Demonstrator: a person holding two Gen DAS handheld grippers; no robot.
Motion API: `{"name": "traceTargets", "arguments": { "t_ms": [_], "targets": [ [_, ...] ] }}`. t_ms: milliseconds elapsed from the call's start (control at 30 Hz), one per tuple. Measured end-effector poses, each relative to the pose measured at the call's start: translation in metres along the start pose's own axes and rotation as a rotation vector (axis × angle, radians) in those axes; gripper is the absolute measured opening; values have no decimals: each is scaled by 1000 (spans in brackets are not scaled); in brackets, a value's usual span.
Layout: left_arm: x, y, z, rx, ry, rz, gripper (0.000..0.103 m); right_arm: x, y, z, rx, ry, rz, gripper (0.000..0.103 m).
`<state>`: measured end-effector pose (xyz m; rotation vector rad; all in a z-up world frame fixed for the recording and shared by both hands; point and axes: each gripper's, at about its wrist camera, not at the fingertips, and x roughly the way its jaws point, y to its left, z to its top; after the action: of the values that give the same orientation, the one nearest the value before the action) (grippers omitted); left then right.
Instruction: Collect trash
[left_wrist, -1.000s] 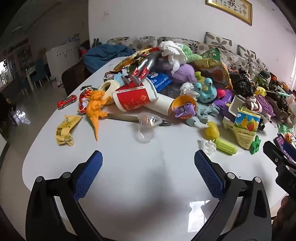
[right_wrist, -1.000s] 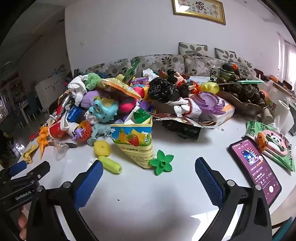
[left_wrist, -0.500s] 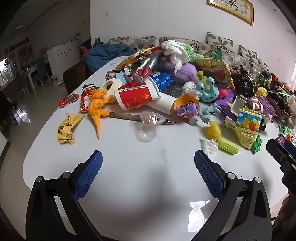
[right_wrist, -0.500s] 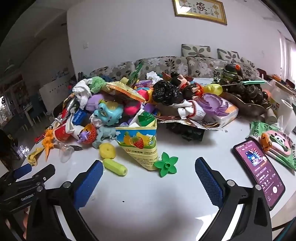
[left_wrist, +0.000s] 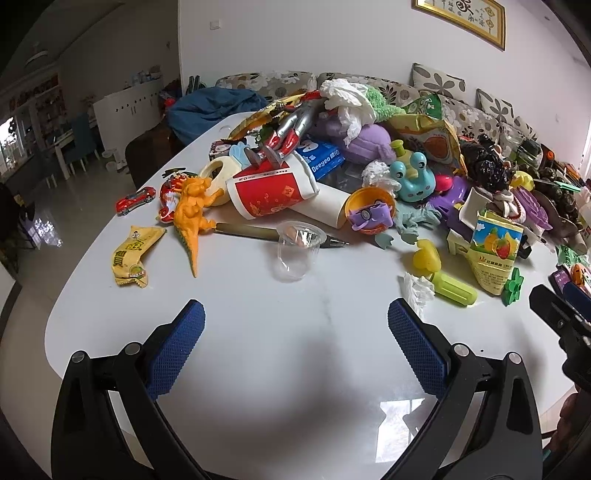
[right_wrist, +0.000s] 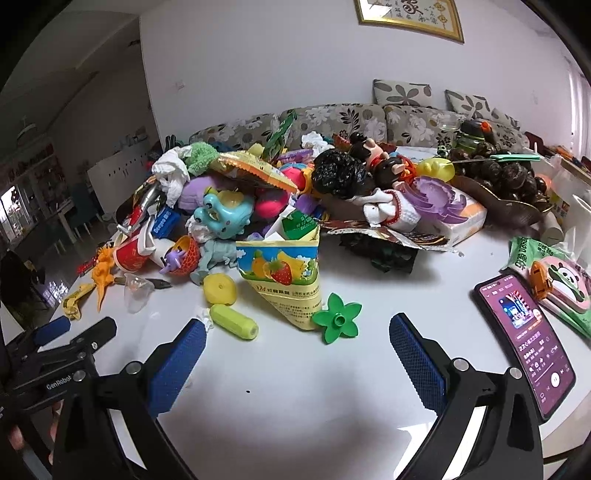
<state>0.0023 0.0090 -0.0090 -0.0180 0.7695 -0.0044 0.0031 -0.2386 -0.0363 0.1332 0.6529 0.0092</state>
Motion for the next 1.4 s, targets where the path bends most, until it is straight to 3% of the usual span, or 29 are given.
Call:
{"name": "traceTargets", "arguments": {
  "t_ms": [367, 600, 767, 1133, 1400],
  "targets": [
    [1, -1, -3, 2, -4, 25, 97, -3, 6, -3, -65, -18, -22, 98],
    [3, 3, -3, -20, 20, -28, 97, -4, 4, 0, -68, -20, -15, 98],
    [0, 1, -5, -4, 0, 6, 97, -3, 6, -1, -75, -14, -5, 98],
    [1, -2, -8, -4, 19, -22, 97, -5, 7, 1, -90, -22, 3, 98],
    [2, -7, -9, 16, 14, 12, 97, -4, 12, 10, -200, -23, 20, 98]
  ]
}}
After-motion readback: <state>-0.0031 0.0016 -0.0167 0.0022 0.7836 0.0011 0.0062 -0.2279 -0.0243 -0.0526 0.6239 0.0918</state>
